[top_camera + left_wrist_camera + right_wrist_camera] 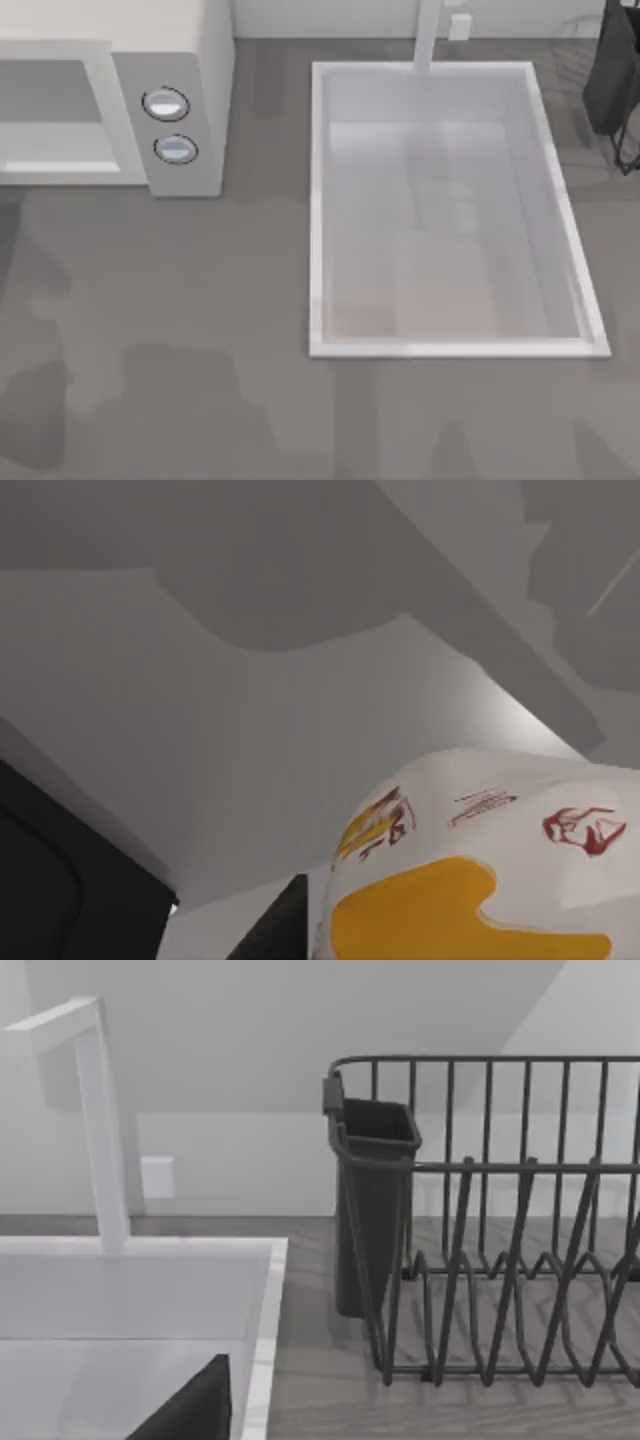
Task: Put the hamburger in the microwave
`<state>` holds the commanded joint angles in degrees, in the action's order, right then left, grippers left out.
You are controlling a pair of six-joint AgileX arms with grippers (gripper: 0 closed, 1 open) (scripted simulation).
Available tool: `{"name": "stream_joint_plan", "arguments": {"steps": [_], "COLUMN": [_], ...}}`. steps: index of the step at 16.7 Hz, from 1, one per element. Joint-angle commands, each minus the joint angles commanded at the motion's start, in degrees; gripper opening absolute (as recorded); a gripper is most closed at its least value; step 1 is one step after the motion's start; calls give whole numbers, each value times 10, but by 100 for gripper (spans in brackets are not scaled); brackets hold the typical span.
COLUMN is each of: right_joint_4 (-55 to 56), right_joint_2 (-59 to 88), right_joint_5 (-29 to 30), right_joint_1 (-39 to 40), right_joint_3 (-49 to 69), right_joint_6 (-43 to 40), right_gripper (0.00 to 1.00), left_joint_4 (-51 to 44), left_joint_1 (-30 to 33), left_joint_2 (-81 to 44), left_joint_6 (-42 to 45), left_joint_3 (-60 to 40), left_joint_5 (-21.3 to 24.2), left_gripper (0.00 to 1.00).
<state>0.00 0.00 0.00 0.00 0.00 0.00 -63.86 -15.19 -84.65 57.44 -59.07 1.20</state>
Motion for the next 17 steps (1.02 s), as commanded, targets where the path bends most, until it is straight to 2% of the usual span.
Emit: {"name": "stream_joint_plan", "arguments": {"steps": [3, 7, 11, 17], "right_joint_4": [0, 0, 0, 0], "right_joint_2": [0, 0, 0, 0], "right_joint_5": [0, 0, 0, 0], "right_joint_1": [0, 0, 0, 0], "right_joint_3": [0, 0, 0, 0], "right_joint_6": [0, 0, 0, 0], "right_gripper": [100, 100, 100, 100], "left_joint_4": [30, 142, 315, 624], "left_joint_1": [0, 5, 12, 23], "left_joint_2": [-20, -74, -144, -251], "left_joint_6": [-13, -61, -137, -283], "left_joint_3": [-2, -6, -10, -5], "left_joint_5": [4, 17, 35, 67], "left_gripper": [0, 0, 0, 0]}}
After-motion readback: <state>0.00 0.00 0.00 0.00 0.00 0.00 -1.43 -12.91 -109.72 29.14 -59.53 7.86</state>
